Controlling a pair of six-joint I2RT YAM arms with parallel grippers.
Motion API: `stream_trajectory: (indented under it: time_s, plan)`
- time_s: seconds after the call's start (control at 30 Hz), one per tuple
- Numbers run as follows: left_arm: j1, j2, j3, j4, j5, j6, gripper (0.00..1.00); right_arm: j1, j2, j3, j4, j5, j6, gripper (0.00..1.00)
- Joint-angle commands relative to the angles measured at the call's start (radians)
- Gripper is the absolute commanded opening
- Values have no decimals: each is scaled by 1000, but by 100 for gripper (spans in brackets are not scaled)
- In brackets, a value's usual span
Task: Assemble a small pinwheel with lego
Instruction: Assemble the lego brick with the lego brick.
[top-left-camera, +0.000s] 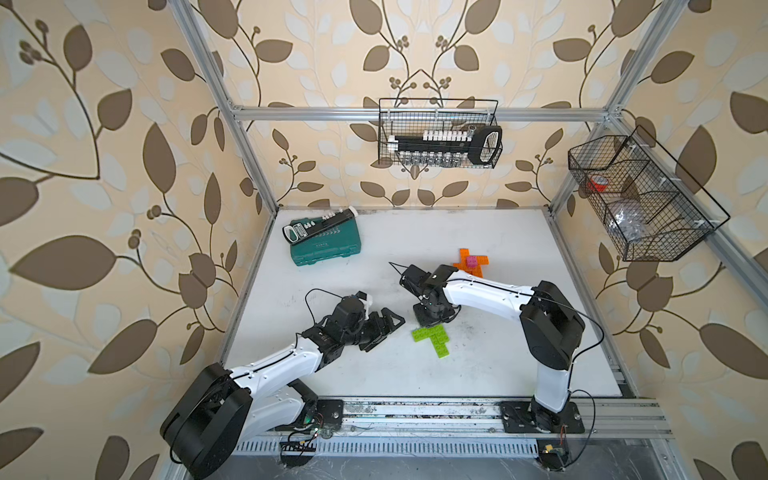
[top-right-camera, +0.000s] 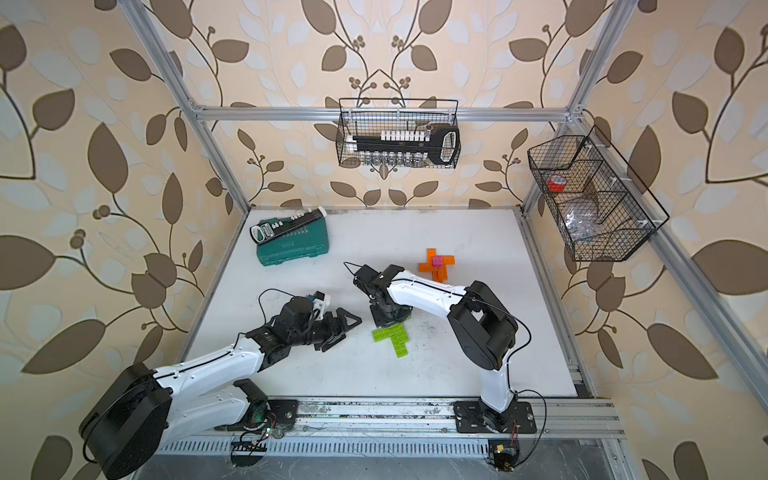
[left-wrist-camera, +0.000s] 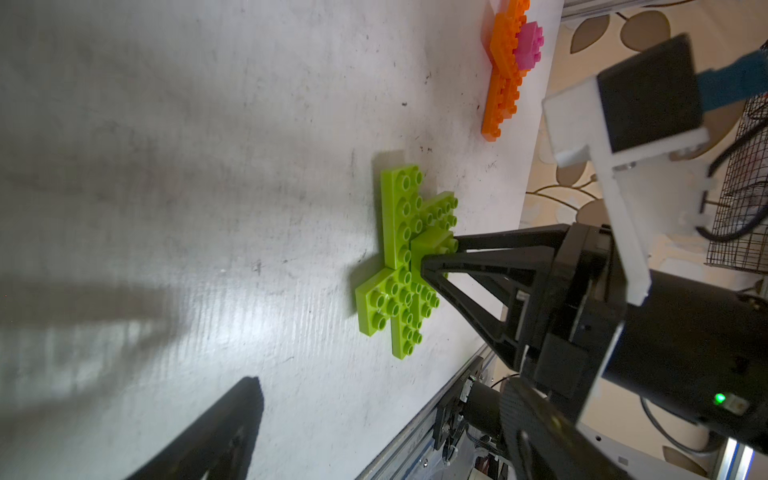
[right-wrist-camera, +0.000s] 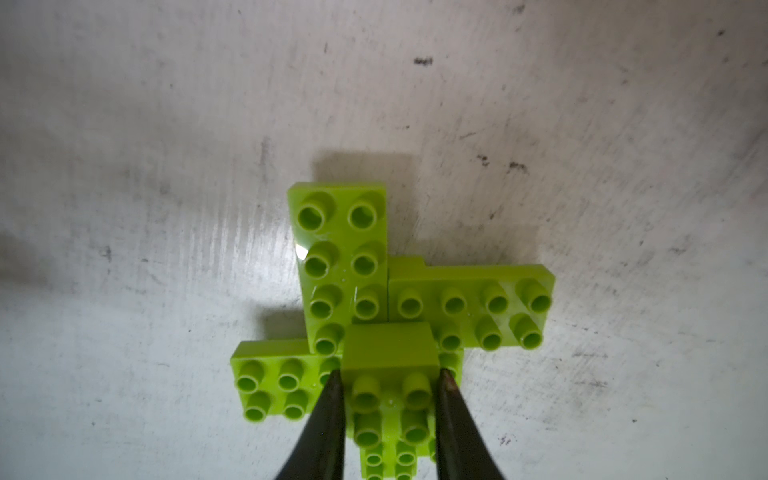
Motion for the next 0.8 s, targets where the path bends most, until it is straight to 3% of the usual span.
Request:
stream_trajectory:
  time_s: [0.0,0.3,0.57,0.77]
  plan:
    - [11,0,42,-26,8,43,92,-2,77,-53,-22,-28,11,0]
    - [11,0,52,-62,-5,70,92,8,95,-100,-9,-48,11,0]
    - [11,-36,153,-304,-125,176,93,18,115,-80,-31,-30,23,0]
    - [15,-32,200,-356,-137,202,94,21,78,-79,-29,-22,53,0]
